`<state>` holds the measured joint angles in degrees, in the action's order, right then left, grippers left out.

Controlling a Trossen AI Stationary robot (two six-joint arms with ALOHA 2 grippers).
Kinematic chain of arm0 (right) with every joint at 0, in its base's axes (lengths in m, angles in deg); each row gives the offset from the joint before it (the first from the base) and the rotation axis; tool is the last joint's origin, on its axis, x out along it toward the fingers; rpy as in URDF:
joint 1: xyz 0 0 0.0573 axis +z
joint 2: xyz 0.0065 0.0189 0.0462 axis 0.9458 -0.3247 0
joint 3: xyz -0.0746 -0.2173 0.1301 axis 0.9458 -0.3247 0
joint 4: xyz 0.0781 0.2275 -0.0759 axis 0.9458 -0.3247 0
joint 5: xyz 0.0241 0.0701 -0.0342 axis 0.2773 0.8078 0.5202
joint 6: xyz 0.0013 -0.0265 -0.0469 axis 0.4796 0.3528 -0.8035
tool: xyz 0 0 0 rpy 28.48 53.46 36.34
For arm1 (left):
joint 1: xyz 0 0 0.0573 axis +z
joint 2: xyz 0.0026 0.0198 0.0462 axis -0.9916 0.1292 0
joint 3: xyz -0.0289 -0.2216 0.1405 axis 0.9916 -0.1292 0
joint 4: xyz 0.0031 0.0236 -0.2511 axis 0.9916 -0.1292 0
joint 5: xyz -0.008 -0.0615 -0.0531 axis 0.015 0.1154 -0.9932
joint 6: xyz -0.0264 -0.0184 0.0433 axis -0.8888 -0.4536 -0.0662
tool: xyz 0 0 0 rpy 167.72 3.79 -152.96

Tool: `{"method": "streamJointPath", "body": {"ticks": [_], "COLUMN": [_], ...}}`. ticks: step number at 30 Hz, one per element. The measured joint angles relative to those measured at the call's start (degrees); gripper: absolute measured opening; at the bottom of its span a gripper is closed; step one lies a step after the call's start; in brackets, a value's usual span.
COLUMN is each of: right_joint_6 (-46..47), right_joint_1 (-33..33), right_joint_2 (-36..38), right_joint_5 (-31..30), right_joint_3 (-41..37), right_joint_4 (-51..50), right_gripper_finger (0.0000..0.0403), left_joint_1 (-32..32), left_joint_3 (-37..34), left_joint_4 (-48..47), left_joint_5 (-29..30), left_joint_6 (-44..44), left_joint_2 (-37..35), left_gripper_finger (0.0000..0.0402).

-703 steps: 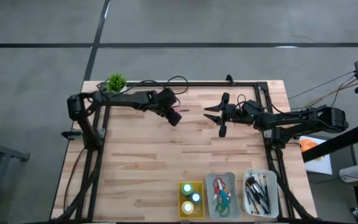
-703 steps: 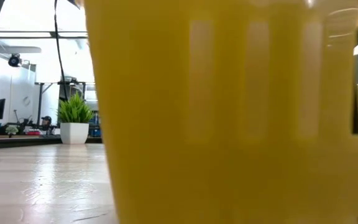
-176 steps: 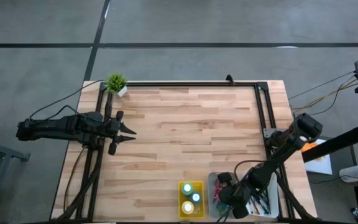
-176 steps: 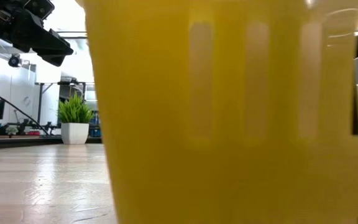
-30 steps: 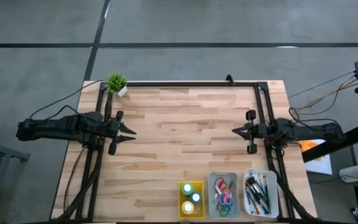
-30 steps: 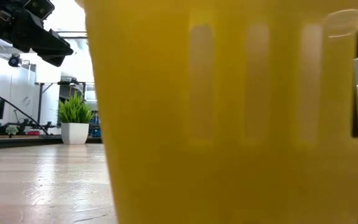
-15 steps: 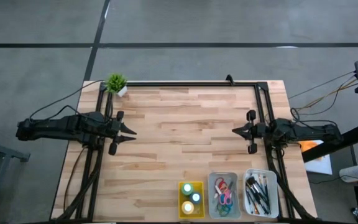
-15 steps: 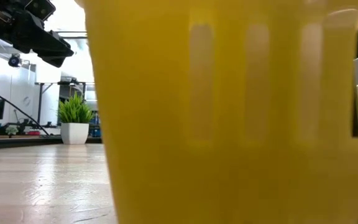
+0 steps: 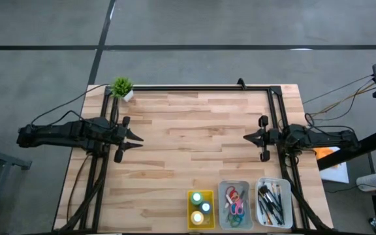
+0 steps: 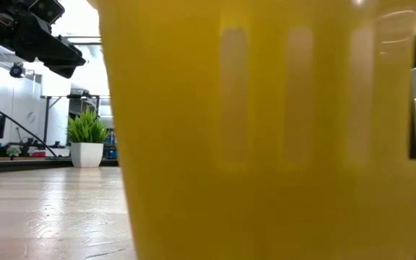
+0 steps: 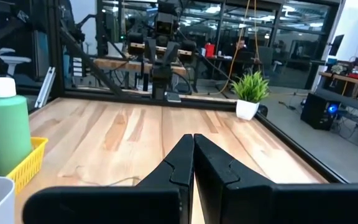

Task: Pick & Place Paint Supplies
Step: Return to Home Position

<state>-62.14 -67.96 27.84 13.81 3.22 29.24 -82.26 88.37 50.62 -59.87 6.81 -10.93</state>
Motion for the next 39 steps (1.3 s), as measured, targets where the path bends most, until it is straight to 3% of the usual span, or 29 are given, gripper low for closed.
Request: {"method": "streamJointPath", "body": {"ticks": [15, 26, 32, 39], "right_joint_6": [-0.1, 0.0, 0.0, -0.1], "right_joint_1": [0.0, 0.0, 0.0, 0.0], "right_joint_2": [0.0, 0.0, 0.0, 0.1], "right_joint_5": [0.0, 0.0, 0.0, 0.0], "right_joint_3": [0.0, 0.0, 0.0, 0.0], "right_joint_4": [0.0, 0.0, 0.0, 0.0], "right_gripper_finger": [0.0008, 0.0008, 0.0008, 0.0008], "left_joint_1": [0.0, 0.0, 0.0, 0.3], "left_joint_3": [0.0, -0.8, -5.4, -6.7], "left_joint_4": [0.0, 8.1, 20.7, 14.1], "left_joint_5": [0.2, 0.9, -3.8, -3.9], "left_joint_6": [-0.6, 1.9, 5.6, 5.6], "left_joint_2": [0.0, -0.9, -5.0, -12.8], "left_gripper_finger": [0.0104, 0.0104, 0.0104, 0.0104]}}
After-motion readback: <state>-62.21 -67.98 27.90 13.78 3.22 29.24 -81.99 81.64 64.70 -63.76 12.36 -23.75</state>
